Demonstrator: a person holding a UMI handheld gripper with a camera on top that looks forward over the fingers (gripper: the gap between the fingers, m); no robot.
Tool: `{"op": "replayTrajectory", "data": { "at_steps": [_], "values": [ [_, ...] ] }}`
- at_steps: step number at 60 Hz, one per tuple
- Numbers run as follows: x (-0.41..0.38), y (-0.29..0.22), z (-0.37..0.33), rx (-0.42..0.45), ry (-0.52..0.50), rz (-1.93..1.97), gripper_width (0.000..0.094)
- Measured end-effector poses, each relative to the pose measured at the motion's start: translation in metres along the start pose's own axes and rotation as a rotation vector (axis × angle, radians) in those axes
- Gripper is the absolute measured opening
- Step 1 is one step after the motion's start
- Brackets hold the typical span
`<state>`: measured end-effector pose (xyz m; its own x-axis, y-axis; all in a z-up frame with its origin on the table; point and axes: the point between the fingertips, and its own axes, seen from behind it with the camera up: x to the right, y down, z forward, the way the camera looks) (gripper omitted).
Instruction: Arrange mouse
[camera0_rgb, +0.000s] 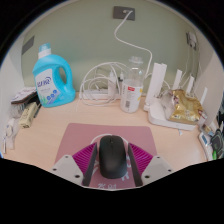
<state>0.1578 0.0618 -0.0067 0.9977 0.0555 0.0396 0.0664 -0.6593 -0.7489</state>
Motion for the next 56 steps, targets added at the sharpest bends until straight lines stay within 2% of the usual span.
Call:
{"op": "replayTrajectory", "data": {
  "at_steps": [5, 8, 22, 35, 56],
  "values": [
    [0.0, -0.013, -0.019, 0.026, 0.02, -0.015, 0.0864],
    [0.001, -0.02, -0.035, 0.045, 0.036, -0.017, 0.0832],
    [-0.016, -0.032, -0.149, 0.115, 0.075, 0.013, 0.0854],
    [-0.033, -0.003, -0.246, 0.155, 0.104, 0.012, 0.085],
    [-0.037, 0.03, -0.308, 0.169, 0.119, -0.003, 0.0851]
  ]
}}
